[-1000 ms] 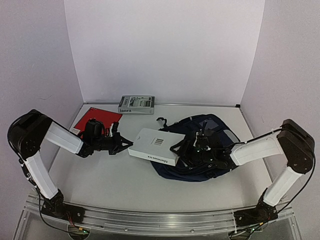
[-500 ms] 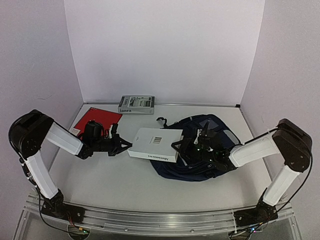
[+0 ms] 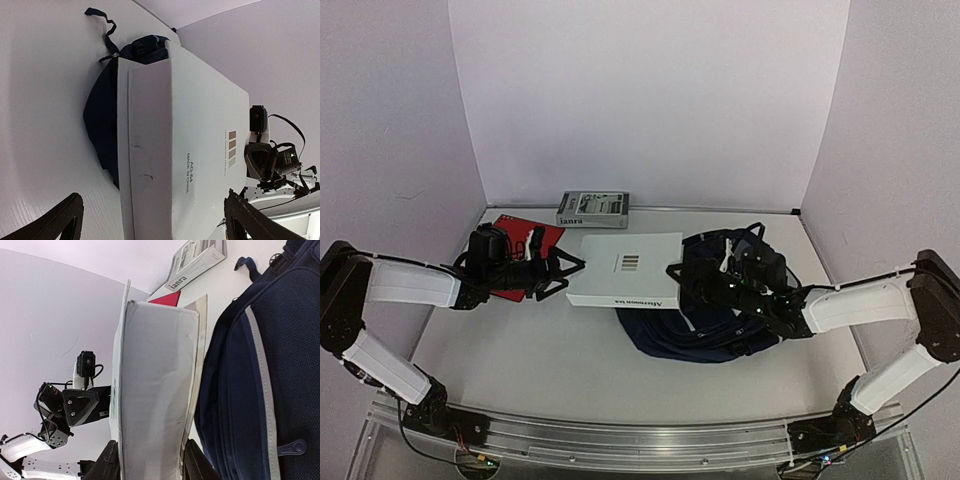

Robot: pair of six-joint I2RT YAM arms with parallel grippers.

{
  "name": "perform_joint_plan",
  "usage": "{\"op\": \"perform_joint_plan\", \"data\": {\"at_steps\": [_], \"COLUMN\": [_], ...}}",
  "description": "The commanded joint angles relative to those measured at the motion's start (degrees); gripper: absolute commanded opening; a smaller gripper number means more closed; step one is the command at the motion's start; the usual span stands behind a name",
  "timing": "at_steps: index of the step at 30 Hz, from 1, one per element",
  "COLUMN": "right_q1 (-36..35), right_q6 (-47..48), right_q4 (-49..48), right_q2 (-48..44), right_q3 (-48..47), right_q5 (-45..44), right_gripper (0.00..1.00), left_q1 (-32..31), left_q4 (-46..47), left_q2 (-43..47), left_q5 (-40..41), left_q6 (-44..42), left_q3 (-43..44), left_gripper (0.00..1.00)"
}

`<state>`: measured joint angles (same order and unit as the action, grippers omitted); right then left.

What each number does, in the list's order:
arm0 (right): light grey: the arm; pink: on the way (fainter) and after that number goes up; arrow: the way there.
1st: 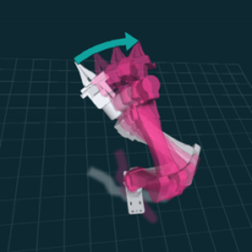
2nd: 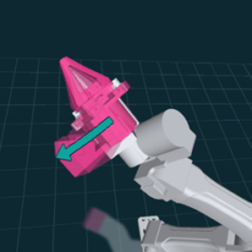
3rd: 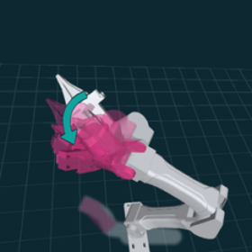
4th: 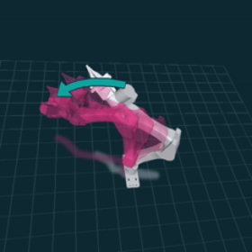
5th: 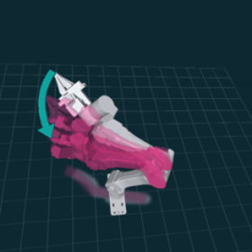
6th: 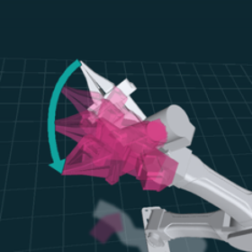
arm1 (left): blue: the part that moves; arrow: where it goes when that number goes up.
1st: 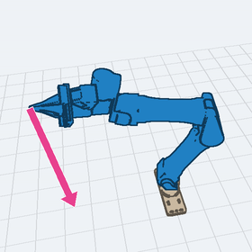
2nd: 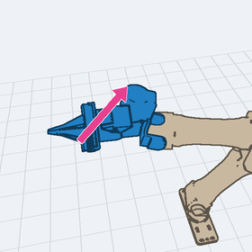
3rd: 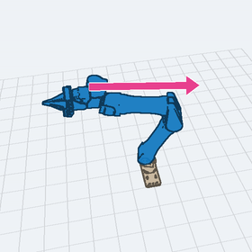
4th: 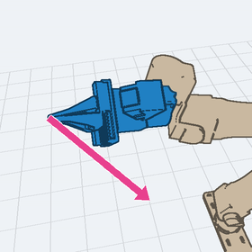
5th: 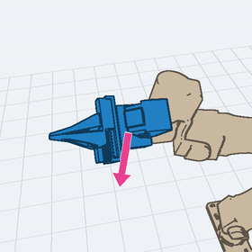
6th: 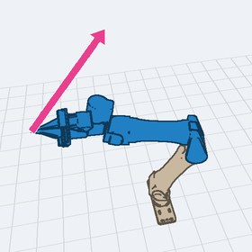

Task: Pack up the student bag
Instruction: Pick up the book from the center of the board.

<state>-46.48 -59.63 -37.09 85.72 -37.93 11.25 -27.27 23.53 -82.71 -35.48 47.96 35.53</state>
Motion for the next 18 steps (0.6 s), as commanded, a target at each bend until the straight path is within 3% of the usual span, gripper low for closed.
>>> {"op": "perform_joint_plan", "data": {"at_steps": [1, 8, 12, 18], "right_q1": [0.00, -0.01, 0.01, -0.07], "right_q6": [0.92, 0.38, 1.15, 2.06], "right_q4": [-2.11, -2.11, -2.05, -1.84], "right_q2": [-3.74, -6.51, -6.32, -3.97], "right_q3": [-3.08, -4.20, -5.00, -6.06], "right_q5": [5.60, 8.75, 10.16, 11.31], "right_gripper": [0.33, 0.34, 0.36, 0.36], "left_q1": [-0.06, -0.08, -0.07, -0.05], "left_q4": [-2.29, -1.71, 3.62, 12.56], "left_q2": [3.31, 5.65, 6.48, 6.97], "left_q5": [-5.41, -8.39, -11.89, -15.81], "left_q6": [-1.01, 1.03, 4.32, 10.40], "left_q3": [2.66, 3.51, 2.95, 1.50], "left_gripper": [0.99, 1.00, 0.96, 0.64]}}
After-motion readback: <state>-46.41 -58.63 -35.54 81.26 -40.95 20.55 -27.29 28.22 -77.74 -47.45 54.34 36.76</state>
